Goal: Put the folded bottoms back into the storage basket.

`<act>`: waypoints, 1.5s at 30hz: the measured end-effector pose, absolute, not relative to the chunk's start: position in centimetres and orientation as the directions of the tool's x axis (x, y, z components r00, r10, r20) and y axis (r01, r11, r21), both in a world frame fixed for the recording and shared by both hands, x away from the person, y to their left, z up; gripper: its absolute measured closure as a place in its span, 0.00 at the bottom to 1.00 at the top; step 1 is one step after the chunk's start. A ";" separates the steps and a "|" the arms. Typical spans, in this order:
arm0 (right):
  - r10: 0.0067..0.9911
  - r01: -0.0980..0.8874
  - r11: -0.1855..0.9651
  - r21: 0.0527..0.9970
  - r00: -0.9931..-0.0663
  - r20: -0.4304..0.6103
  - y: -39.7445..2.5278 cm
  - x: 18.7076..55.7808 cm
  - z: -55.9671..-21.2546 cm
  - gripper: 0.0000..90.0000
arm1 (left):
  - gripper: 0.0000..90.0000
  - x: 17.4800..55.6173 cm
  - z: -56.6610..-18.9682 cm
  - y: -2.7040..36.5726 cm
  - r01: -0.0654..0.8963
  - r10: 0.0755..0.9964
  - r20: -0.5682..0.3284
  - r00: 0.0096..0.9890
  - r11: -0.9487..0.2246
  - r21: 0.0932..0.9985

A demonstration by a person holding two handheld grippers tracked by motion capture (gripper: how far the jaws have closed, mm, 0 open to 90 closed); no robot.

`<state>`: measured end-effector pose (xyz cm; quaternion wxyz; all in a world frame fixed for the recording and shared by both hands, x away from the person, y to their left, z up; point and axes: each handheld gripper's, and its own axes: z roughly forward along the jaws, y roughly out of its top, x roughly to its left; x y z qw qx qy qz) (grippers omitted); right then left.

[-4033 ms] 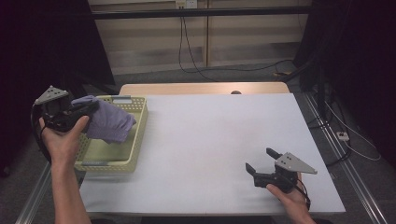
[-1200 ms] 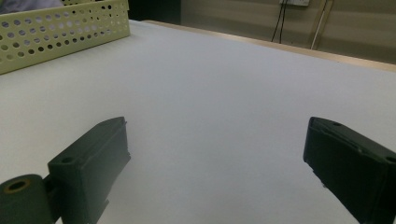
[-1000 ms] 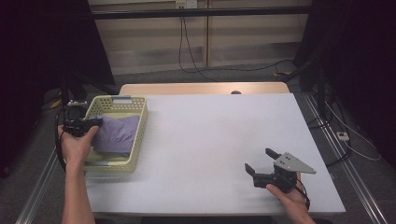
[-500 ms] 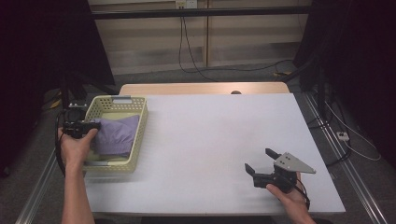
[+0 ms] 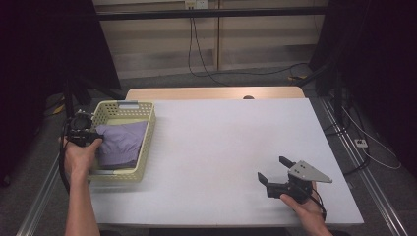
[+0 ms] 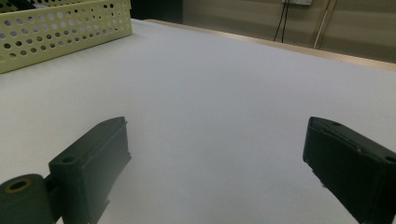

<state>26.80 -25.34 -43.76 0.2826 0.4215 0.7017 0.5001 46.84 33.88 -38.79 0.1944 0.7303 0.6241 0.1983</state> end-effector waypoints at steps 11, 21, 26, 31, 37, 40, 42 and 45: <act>0.874 0.307 0.145 0.941 -0.485 0.024 -25.4 26.8 -43.7 0.07 | 0.90 47.0 -39.1 33.8 0.816 0.978 0.010 0.209 -0.180 0.549; 0.875 0.309 0.143 0.940 -0.483 0.025 -25.4 26.8 -43.7 0.07 | 0.88 47.3 -39.3 32.8 0.808 0.967 0.026 0.252 -0.225 0.544; 0.875 0.308 0.142 0.941 -0.483 0.026 -25.5 26.8 -43.7 0.07 | 0.73 46.6 -38.2 33.9 0.784 0.976 0.025 0.218 -0.190 0.591; 0.873 0.307 0.143 0.941 -0.488 0.027 -25.4 26.8 -43.7 0.07 | 0.59 46.0 -36.8 33.9 0.714 0.978 -0.032 0.205 -0.127 0.688; 0.873 0.309 0.145 0.940 -0.488 0.026 -25.3 26.8 -43.7 0.07 | 0.86 46.8 -38.0 31.9 0.740 0.934 -0.035 0.356 -0.259 0.620; 0.872 0.307 0.145 0.941 -0.489 0.025 -25.4 26.7 -43.7 0.07 | 0.98 47.5 -39.5 31.1 0.790 0.937 0.029 0.348 -0.309 0.529; 0.873 0.308 0.142 0.941 -0.487 0.027 -25.4 26.7 -43.7 0.07 | 1.00 47.9 -40.0 31.1 0.810 0.945 0.055 0.322 -0.305 0.500; 0.873 0.310 0.143 0.940 -0.487 0.028 -25.4 26.8 -43.7 0.07 | 1.00 48.2 -40.2 31.4 0.831 0.958 0.080 0.276 -0.280 0.481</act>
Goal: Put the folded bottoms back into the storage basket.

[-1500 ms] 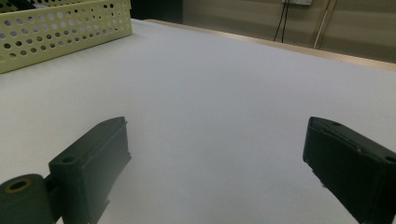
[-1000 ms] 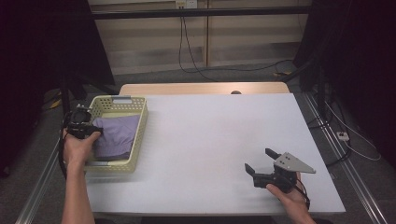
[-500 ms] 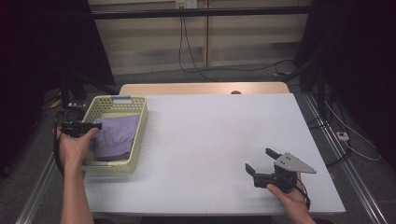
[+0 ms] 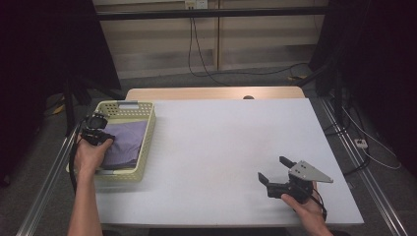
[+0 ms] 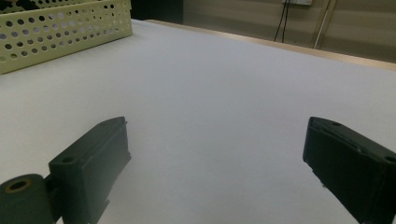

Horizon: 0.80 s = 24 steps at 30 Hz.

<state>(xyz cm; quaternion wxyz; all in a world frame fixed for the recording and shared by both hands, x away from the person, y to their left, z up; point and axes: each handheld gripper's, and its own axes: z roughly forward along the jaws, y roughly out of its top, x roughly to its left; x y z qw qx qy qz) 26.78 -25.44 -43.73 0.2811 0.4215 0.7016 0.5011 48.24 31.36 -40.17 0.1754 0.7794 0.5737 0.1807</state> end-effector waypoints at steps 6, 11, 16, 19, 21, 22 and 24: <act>0.873 0.308 0.145 0.940 -0.488 0.025 -25.4 26.7 -43.7 0.07 | 1.00 48.8 -41.3 31.7 0.875 0.962 0.114 0.248 -0.272 0.400; 0.875 0.312 0.143 0.939 -0.483 0.027 -25.5 26.8 -43.8 0.07 | 1.00 49.1 -41.7 31.5 0.886 0.965 0.114 0.234 -0.261 0.383; 0.873 0.312 0.147 0.939 -0.487 0.025 -25.4 26.8 -43.8 0.07 | 1.00 49.2 -41.8 31.1 0.881 0.955 0.143 0.260 -0.295 0.368; 0.872 0.312 0.146 0.939 -0.488 0.026 -25.4 26.7 -43.8 0.07 | 1.00 49.3 -41.9 31.0 0.878 0.952 0.129 0.279 -0.307 0.368; 0.873 0.314 0.146 0.938 -0.487 0.028 -25.4 26.8 -43.8 0.07 | 1.00 49.3 -42.0 31.0 0.877 0.955 0.118 0.271 -0.296 0.380; 0.873 0.314 0.146 0.938 -0.487 0.027 -25.4 26.8 -43.8 0.07 | 1.00 49.3 -41.9 31.2 0.878 0.953 0.106 0.283 -0.302 0.371; 0.873 0.315 0.147 0.937 -0.487 0.027 -25.3 26.9 -43.8 0.07 | 1.00 49.3 -41.9 31.3 0.879 0.957 0.081 0.278 -0.288 0.380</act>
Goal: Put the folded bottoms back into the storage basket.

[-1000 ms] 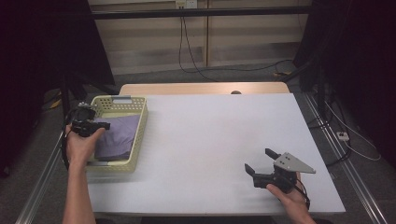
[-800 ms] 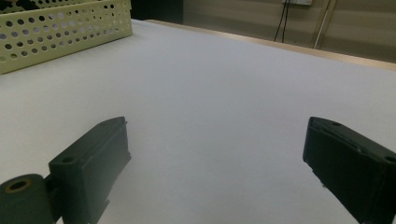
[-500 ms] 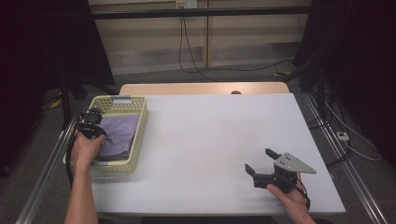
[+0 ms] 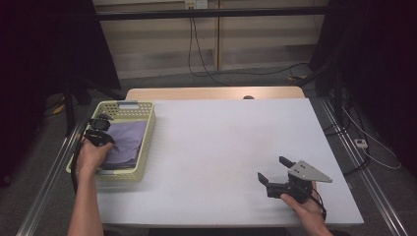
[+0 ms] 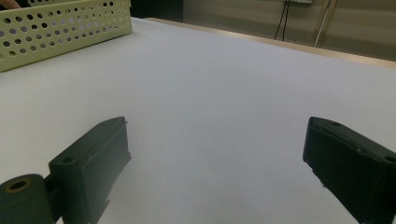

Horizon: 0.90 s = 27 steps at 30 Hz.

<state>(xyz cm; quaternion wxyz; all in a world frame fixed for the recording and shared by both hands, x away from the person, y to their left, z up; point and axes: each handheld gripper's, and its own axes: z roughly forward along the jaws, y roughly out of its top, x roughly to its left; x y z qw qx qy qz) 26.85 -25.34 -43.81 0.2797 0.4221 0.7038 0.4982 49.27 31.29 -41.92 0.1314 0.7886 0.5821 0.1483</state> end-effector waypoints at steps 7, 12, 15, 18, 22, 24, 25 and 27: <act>0.872 0.315 0.152 0.937 -0.489 0.023 -25.3 26.8 -43.8 0.07 | 1.00 49.2 -41.8 31.5 0.879 0.958 0.021 0.285 -0.270 0.392; 0.873 0.317 0.146 0.937 -0.486 0.028 -25.4 26.8 -43.8 0.07 | 0.97 49.1 -41.5 31.7 0.874 0.959 0.018 0.282 -0.265 0.408; 0.873 0.315 0.147 0.938 -0.488 0.027 -25.4 26.9 -43.8 0.07 | 0.95 48.9 -41.2 31.6 0.862 0.962 0.034 0.272 -0.259 0.436; 0.873 0.316 0.147 0.938 -0.488 0.028 -25.4 26.9 -43.8 0.07 | 0.93 48.8 -40.9 31.8 0.850 0.962 0.035 0.270 -0.255 0.462; 0.873 0.316 0.147 0.937 -0.487 0.027 -25.4 26.9 -43.8 0.07 | 0.83 48.5 -40.2 32.1 0.816 0.963 0.043 0.267 -0.250 0.521; 0.873 0.317 0.145 0.937 -0.487 0.029 -25.4 26.9 -43.8 0.07 | 0.79 48.3 -39.9 32.2 0.796 0.961 0.050 0.272 -0.253 0.550; 0.873 0.317 0.145 0.937 -0.487 0.030 -25.4 26.9 -43.9 0.07 | 0.76 48.2 -39.7 32.3 0.785 0.959 0.053 0.280 -0.260 0.563; 0.873 0.318 0.147 0.937 -0.487 0.029 -25.4 27.0 -43.9 0.07 | 0.70 48.0 -39.5 32.5 0.765 0.960 0.053 0.276 -0.252 0.592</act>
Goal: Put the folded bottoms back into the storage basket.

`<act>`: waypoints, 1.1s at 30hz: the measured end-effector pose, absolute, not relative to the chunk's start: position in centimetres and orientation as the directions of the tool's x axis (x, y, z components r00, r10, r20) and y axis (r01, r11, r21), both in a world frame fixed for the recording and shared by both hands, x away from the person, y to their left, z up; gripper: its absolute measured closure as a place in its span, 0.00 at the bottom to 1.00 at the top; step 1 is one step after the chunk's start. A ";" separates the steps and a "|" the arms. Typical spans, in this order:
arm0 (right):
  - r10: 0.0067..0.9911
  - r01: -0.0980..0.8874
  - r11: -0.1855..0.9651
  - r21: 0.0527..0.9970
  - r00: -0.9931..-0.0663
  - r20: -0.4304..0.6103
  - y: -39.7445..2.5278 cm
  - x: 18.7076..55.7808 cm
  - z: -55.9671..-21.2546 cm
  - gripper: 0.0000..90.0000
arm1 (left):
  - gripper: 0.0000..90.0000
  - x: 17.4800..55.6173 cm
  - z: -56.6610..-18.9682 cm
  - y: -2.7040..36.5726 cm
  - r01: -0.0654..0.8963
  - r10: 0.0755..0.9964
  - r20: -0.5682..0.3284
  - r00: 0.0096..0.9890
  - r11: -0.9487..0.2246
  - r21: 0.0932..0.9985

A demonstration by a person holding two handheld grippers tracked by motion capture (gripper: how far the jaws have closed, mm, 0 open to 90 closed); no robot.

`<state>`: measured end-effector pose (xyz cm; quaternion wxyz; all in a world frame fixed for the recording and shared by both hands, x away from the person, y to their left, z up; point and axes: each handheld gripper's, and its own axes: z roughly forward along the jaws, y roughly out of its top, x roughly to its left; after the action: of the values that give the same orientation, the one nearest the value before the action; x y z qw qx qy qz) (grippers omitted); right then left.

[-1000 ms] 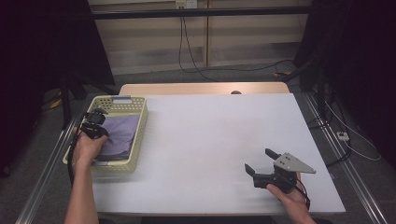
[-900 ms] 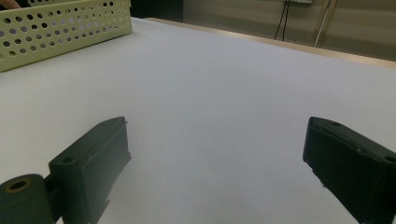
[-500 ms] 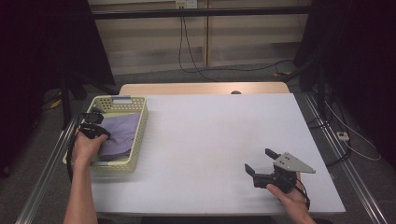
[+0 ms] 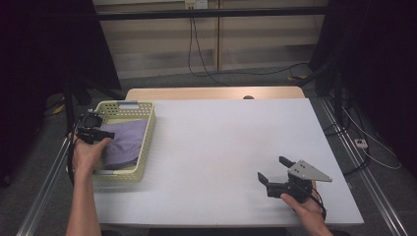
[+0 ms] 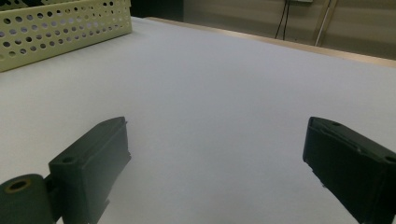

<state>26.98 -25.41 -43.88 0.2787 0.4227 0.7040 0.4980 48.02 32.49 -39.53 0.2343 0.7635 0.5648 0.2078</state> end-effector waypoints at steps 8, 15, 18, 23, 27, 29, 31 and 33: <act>0.873 0.323 0.138 0.936 -0.486 0.038 -25.5 27.1 -43.9 0.08 | 0.46 47.3 -38.6 33.1 0.710 0.966 0.031 0.256 -0.210 0.672; 0.872 0.324 0.129 0.937 -0.487 0.049 -25.5 27.0 -43.9 0.08 | 0.22 47.1 -38.1 33.5 0.686 0.981 -0.005 0.195 -0.132 0.716; 0.873 0.322 0.130 0.938 -0.486 0.046 -25.8 27.1 -43.9 0.08 | 0.15 47.0 -37.8 33.6 0.675 0.981 -0.031 0.193 -0.110 0.730; 0.872 0.320 0.132 0.938 -0.487 0.044 -25.7 27.1 -43.9 0.08 | 0.06 46.4 -37.2 33.9 0.611 0.970 -0.058 0.237 -0.102 0.785; 0.870 0.317 0.140 0.938 -0.491 0.037 -25.6 27.2 -43.9 0.08 | 0.06 45.8 -36.4 34.1 0.549 0.951 -0.069 0.303 -0.115 0.828; 0.871 0.318 0.146 0.937 -0.491 0.031 -25.5 27.2 -43.9 0.08 | 0.06 45.6 -36.2 34.0 0.536 0.940 -0.069 0.334 -0.129 0.834; 0.872 0.316 0.151 0.937 -0.489 0.025 -25.4 27.1 -43.8 0.07 | 0.06 45.4 -36.1 34.0 0.534 0.935 -0.081 0.346 -0.125 0.836; 0.873 0.317 0.151 0.936 -0.488 0.024 -25.4 27.0 -43.8 0.07 | 0.06 45.3 -36.0 34.1 0.511 0.937 -0.075 0.341 -0.118 0.852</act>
<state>26.99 -25.35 -43.79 0.2797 0.4219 0.7053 0.4964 45.26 34.07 -36.04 0.4197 0.7032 0.5146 0.2540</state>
